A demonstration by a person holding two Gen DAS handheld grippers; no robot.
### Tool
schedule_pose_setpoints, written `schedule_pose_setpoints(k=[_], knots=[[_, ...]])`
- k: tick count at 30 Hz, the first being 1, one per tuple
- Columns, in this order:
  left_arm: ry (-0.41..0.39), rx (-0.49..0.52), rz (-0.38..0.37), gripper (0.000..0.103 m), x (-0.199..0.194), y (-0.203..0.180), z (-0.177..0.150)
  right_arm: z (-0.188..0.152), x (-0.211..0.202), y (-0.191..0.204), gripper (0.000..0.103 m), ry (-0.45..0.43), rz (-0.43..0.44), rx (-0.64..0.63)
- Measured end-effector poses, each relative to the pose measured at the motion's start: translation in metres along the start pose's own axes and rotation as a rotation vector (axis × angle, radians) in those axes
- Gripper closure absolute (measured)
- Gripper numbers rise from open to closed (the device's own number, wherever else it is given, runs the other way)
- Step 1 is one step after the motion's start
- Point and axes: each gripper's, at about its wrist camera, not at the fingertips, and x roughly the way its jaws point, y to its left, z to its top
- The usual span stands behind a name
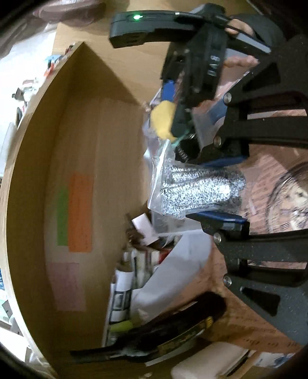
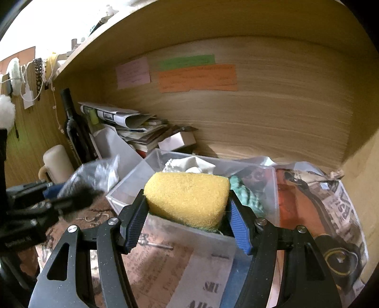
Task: Organize soft objects
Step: 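Lower the sponge and grey pouch into the clear box and open both tools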
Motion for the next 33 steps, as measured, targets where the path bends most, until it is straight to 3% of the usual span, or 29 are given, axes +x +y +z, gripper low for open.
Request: schedule_pose_setpoints(k=[6, 13, 18, 22, 28, 33], knots=[[0.045, -0.023, 0.038, 0.070, 0.043, 0.012, 0.013, 0.000, 0.035, 0.004, 0.041, 0.073, 0.015, -0.007], [0.173, -0.055, 0.001, 0.070, 0.099, 0.022, 0.010, -0.007, 0.067, 0.000, 0.041, 0.160, 0.027, -0.008], [0.238, -0.067, -0.023, 0.065, 0.114, 0.022, 0.004, -0.013, 0.076, -0.002, 0.038, 0.197, 0.015, -0.012], [0.232, -0.093, -0.053, 0.056, 0.107, 0.026, 0.004, -0.014, 0.071, -0.003, 0.025, 0.191, 0.009, -0.009], [0.159, -0.091, -0.071, 0.053, 0.076, 0.022, 0.012, -0.007, 0.058, 0.001, 0.024, 0.147, 0.014, -0.021], [0.052, -0.078, -0.064, 0.050, 0.037, 0.016, 0.024, 0.006, 0.022, 0.005, 0.024, 0.051, 0.013, -0.033]])
